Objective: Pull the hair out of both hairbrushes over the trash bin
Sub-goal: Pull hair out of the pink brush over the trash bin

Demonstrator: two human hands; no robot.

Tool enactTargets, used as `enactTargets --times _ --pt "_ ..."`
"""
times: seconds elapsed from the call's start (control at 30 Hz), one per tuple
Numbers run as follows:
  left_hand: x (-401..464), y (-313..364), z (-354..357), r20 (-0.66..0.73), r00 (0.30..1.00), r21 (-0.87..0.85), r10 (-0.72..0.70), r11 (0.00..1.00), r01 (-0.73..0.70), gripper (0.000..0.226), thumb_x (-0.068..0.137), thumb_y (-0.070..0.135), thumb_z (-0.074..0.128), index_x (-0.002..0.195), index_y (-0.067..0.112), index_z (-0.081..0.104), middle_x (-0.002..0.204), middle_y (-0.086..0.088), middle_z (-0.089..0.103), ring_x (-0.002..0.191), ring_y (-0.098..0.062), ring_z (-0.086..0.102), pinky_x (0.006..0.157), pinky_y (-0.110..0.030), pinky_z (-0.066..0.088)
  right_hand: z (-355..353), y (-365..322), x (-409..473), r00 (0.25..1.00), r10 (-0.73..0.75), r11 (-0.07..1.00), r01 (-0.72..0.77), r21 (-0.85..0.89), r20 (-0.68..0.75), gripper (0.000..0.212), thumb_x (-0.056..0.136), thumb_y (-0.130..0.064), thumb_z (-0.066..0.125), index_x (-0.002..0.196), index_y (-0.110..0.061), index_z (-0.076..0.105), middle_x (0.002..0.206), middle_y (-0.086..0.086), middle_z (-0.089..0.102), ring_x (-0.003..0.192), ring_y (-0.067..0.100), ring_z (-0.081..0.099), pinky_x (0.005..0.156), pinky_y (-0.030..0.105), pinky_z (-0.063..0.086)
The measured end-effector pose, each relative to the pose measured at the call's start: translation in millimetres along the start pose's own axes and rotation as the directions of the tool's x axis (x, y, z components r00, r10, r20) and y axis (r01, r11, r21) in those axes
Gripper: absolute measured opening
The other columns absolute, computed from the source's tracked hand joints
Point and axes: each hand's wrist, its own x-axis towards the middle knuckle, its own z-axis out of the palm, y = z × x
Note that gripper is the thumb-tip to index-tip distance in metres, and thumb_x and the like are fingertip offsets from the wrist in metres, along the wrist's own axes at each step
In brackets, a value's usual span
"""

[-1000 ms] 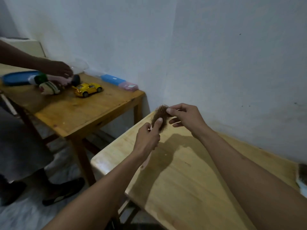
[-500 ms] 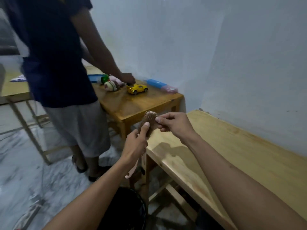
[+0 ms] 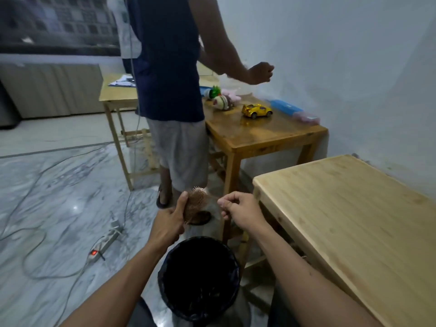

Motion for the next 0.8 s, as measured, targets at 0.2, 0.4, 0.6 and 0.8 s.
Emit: enactTargets --times 0.2,0.4,0.6,0.8 --pt "-0.2 -23.1 3.3 -0.051 0.998 0.053 -0.045 0.997 0.048 0.081 0.073 0.09 0.045 0.049 0.013 0.043 0.046 -0.009 0.048 0.029 -0.017 0.038 0.039 -0.025 0.028 6.5 36.7 -4.8 0.99 0.137 0.98 -0.138 0.144 0.018 0.013 0.095 -0.016 0.071 0.085 -0.01 0.075 0.073 0.006 0.072 0.062 0.011 0.067 0.063 0.024 0.057" --pt "-2.4 -32.2 12.9 -0.029 0.999 0.245 0.024 0.969 -0.016 0.092 0.073 0.095 0.024 0.058 0.008 0.05 0.055 -0.012 0.058 0.048 -0.026 0.056 0.054 -0.036 0.042 1.3 35.1 -0.4 0.971 0.214 0.974 -0.221 0.054 0.111 0.043 0.095 -0.06 0.058 0.115 -0.022 0.066 0.106 -0.002 0.071 0.094 0.015 0.073 0.085 0.037 0.064" --pt "7.2 -46.2 17.1 -0.095 0.995 0.334 0.018 0.942 0.015 0.101 0.075 0.094 0.011 0.056 0.008 0.06 0.064 -0.014 0.069 0.063 -0.032 0.067 0.07 -0.043 0.054 37.1 46.3 3.6 0.985 0.111 0.988 -0.124 0.091 0.129 0.018 0.098 -0.025 0.069 0.091 -0.009 0.074 0.073 0.0 0.07 0.054 0.005 0.061 0.053 0.021 0.052" --pt "29.6 -61.5 -2.8 -0.161 0.956 0.129 -0.247 0.955 0.269 0.088 0.085 0.084 0.015 0.069 0.008 0.056 0.05 -0.011 0.054 0.036 -0.02 0.043 0.044 -0.023 0.033 29.5 64.4 7.1 0.977 0.189 0.975 -0.198 0.097 0.095 0.023 0.095 -0.021 0.072 0.073 -0.013 0.075 0.062 -0.002 0.07 0.058 0.011 0.059 0.055 0.025 0.048"
